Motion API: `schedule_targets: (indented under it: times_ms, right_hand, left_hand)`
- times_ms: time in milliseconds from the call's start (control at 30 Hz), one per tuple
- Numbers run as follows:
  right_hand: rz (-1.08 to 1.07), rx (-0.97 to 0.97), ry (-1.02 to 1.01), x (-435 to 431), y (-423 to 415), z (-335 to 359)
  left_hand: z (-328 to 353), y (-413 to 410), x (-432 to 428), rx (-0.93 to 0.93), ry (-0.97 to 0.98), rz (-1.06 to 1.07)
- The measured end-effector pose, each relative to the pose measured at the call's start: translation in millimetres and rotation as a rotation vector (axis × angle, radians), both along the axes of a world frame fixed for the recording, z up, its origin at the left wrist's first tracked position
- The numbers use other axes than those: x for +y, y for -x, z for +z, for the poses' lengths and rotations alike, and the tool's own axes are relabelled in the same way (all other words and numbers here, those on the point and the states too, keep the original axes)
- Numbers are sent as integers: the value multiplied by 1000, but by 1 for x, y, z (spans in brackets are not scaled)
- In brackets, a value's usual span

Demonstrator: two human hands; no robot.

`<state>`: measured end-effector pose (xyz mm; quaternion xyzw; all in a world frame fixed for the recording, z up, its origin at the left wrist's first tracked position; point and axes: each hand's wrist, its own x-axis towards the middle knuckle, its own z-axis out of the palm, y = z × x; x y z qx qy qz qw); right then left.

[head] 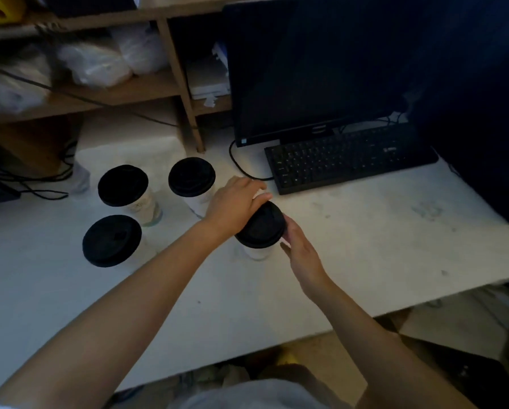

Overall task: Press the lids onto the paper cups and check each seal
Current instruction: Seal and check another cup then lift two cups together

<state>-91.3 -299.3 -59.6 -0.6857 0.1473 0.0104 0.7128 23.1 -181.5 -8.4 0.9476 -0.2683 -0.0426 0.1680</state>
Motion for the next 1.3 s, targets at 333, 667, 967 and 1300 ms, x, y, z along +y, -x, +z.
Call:
schedule_targets:
  times_ms: [333, 667, 967, 1300]
  right_hand:
    - [566, -13, 155, -35, -21, -42]
    - [619, -13, 143, -33, -50, -58]
    - [-4, -166, 95, 16, -30, -56]
    - [413, -68, 134, -17, -32, -44]
  left_hand:
    - [-6, 27, -38, -93, -180, 28]
    - [-3, 26, -35, -142, -220, 14]
    - [4, 24, -33, -41, -364, 258]
    - [-2, 20, -15, -42, -73, 24]
